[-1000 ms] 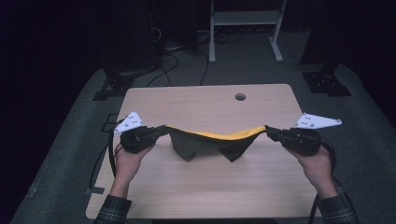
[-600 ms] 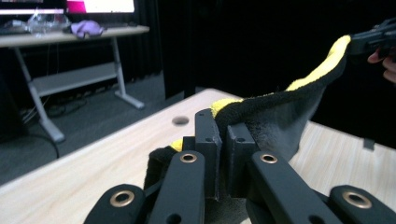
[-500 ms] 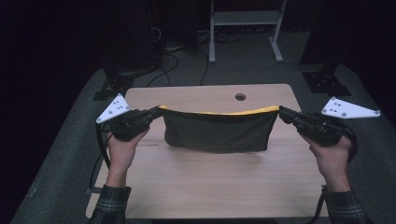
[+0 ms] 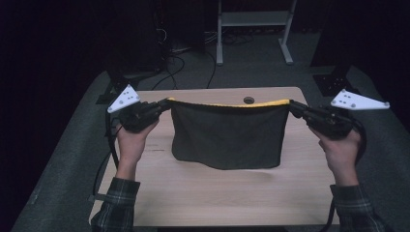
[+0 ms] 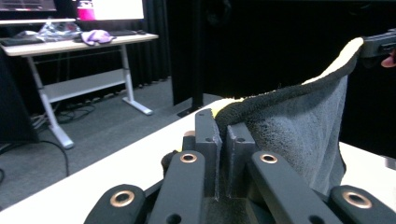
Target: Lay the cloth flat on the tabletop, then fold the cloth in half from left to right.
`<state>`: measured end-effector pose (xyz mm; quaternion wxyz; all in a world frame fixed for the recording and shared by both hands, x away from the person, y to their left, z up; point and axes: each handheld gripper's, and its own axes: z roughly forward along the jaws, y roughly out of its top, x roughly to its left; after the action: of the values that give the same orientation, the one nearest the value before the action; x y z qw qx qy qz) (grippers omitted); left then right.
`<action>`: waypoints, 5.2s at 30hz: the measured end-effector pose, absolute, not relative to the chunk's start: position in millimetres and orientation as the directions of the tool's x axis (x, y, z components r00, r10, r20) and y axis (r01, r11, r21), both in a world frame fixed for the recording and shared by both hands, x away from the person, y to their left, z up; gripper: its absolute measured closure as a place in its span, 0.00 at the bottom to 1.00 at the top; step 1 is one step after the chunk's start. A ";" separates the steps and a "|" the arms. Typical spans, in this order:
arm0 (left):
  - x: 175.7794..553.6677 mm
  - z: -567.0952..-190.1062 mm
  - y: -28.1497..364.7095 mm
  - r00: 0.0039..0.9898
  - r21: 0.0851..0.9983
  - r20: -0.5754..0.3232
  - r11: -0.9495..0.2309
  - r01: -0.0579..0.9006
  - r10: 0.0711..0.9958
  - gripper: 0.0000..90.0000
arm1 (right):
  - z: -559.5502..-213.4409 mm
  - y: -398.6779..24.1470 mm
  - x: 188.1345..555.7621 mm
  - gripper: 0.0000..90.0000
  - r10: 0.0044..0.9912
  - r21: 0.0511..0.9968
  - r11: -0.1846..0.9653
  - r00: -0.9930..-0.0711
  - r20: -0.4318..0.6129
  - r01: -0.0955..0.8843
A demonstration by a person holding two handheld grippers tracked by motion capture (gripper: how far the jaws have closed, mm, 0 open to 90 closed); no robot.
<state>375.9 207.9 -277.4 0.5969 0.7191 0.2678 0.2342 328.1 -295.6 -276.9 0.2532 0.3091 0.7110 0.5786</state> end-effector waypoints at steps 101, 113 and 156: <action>259.9 -440.8 239.0 0.793 0.802 -0.136 -0.404 0.440 0.594 0.54 | -440.6 -308.8 254.1 0.43 0.707 0.807 0.345 -0.698 0.113 0.480; 287.8 -451.7 234.1 0.704 0.790 -0.101 -0.373 0.486 0.704 0.21 | -454.3 -311.4 306.3 0.14 0.811 0.796 0.258 -0.571 0.130 0.548; 365.9 -482.6 227.9 0.500 0.723 0.011 -0.352 0.594 0.866 0.00 | -487.1 -319.3 347.2 0.06 0.914 0.723 0.272 -0.405 0.011 0.635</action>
<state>365.9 227.9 -482.6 0.3382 0.7971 0.4580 0.2012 347.2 -319.3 -487.1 0.2103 0.5035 0.7693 0.3325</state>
